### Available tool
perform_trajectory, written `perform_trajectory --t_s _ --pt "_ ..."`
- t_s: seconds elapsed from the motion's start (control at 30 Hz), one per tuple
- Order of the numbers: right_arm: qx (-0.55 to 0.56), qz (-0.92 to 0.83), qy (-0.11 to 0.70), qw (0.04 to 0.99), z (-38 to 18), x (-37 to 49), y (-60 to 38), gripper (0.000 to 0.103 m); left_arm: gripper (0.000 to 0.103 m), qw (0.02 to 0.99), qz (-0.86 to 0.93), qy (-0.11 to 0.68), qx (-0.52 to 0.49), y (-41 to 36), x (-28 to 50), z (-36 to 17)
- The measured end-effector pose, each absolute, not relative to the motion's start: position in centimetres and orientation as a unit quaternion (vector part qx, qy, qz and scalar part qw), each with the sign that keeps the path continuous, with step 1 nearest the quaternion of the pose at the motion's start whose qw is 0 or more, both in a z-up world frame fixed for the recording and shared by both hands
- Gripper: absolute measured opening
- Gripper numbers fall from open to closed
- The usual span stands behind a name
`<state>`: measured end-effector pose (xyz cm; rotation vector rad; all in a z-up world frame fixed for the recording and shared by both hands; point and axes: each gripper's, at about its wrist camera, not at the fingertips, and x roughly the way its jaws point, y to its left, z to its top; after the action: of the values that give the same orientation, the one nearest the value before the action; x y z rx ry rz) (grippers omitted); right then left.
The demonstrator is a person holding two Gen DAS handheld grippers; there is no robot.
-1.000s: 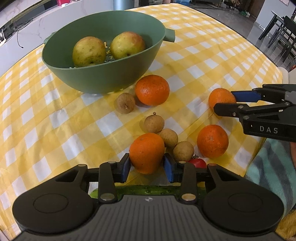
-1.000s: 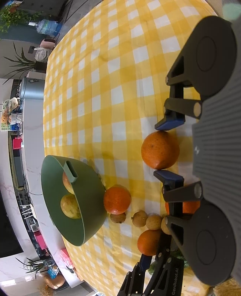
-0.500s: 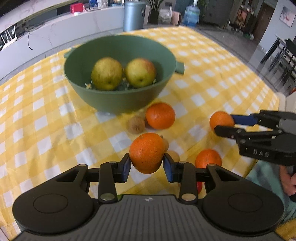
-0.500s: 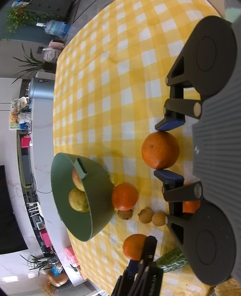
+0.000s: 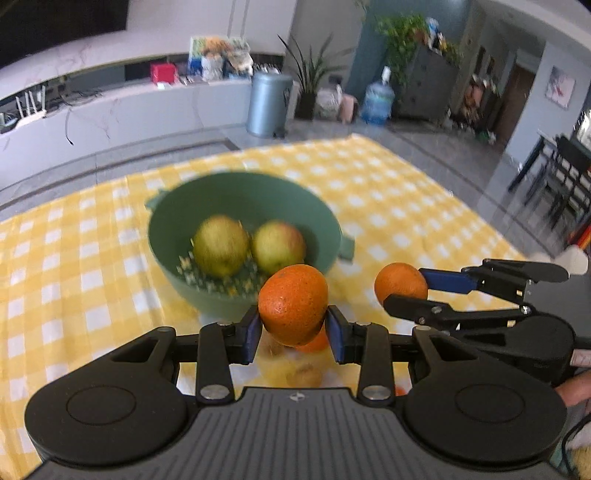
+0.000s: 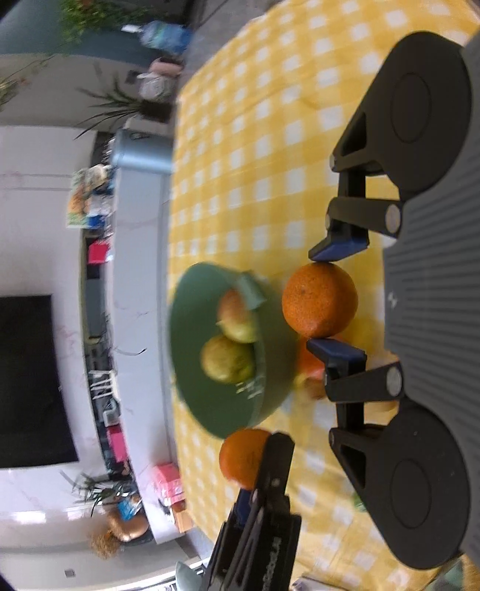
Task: Organize fruits
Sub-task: 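Carry the oranges in both tools over the colander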
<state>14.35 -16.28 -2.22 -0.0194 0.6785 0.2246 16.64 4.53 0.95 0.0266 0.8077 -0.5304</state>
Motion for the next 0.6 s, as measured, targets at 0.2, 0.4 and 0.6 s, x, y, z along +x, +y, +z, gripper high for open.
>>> perform_trajectory --t_s 0.2,0.4,0.6 --pt "-0.038 0.133 0.304 0.942 0.0 16.6 -15.1 0.043 0.041 0.903 -0.234 0.36 -0.023 5.0 18.7 2.1" --pt "-0.077 0.161 0.306 0.935 0.7 19.4 -13.3 0.043 0.041 0.913 -0.194 0.357 -0.04 5.6 20.5 1.5" --pt "-0.091 0.19 0.333 0.919 -0.2 22.1 -12.1 0.043 0.041 0.912 -0.174 0.368 -0.047 6.3 21.8 0.2"
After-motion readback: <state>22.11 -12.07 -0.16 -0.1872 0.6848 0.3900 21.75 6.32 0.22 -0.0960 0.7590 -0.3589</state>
